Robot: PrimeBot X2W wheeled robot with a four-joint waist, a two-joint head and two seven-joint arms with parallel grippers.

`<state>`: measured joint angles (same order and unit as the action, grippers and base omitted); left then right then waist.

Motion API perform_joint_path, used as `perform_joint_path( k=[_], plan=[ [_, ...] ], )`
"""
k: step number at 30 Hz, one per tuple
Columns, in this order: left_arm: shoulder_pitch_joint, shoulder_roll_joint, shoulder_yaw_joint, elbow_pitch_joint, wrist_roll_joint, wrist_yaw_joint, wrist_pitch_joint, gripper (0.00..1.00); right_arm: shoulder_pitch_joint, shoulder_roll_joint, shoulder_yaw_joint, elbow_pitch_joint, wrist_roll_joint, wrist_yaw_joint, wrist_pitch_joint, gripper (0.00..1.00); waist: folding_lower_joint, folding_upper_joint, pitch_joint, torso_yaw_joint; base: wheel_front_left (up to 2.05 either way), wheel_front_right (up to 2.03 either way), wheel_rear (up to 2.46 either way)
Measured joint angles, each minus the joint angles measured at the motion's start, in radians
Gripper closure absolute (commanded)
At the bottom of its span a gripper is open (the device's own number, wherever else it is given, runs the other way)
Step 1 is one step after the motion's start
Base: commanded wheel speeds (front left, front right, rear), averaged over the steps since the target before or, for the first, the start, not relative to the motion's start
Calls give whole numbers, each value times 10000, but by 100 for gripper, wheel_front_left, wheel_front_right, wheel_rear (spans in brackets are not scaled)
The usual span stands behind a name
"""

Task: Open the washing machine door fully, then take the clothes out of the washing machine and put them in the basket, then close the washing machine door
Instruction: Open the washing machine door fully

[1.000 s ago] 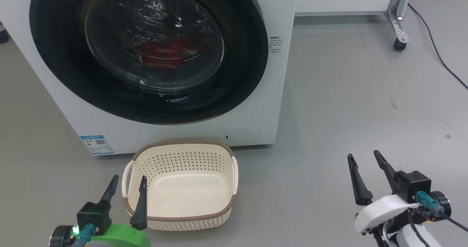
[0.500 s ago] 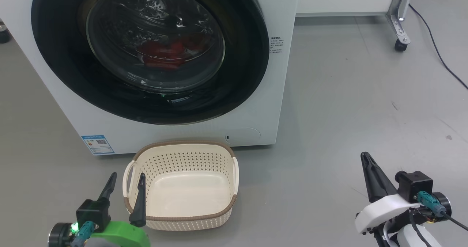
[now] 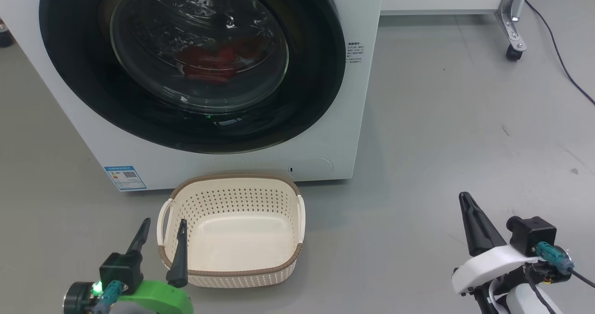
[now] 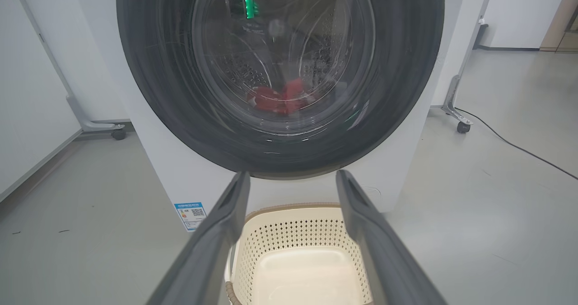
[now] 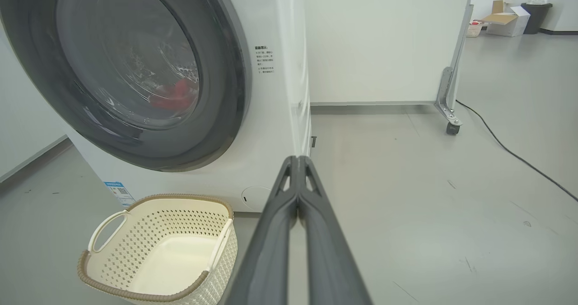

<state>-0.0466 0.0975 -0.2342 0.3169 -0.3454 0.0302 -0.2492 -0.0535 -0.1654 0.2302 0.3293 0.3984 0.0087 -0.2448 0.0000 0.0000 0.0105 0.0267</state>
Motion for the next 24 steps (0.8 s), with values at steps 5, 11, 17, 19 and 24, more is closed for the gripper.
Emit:
perform_joint_path(
  k=[5, 11, 17, 19, 24],
  plan=[
    [-130, -65, 19, -71, 25, 0, 0, 0, -32, 407, -472, -12, 974, 257, 0, 100, 0, 0, 255, 37, 0, 0, 0],
    [-429, -130, 8, -265, 117, -15, 0, 0, -415, 428, -846, 4, 1517, 497, 0, 100, 0, 0, 663, 114, 0, 0, 0],
    [-690, -190, 10, -464, 144, -17, -2, 0, -940, 708, -1450, 33, 2769, 727, 13, 100, 0, 0, 1134, 226, 0, 0, 0],
    [-806, -205, 4, -518, 146, -50, -2, 0, -1174, 763, -1655, 40, 3262, 790, 63, 100, 0, 0, 1302, 269, 0, 0, 0],
    [-1174, -265, -21, -677, 221, -90, -2, 0, -1921, 890, -2173, 58, 4667, 955, 525, 100, 0, 0, 1741, 392, 0, 0, 0]
  ],
)
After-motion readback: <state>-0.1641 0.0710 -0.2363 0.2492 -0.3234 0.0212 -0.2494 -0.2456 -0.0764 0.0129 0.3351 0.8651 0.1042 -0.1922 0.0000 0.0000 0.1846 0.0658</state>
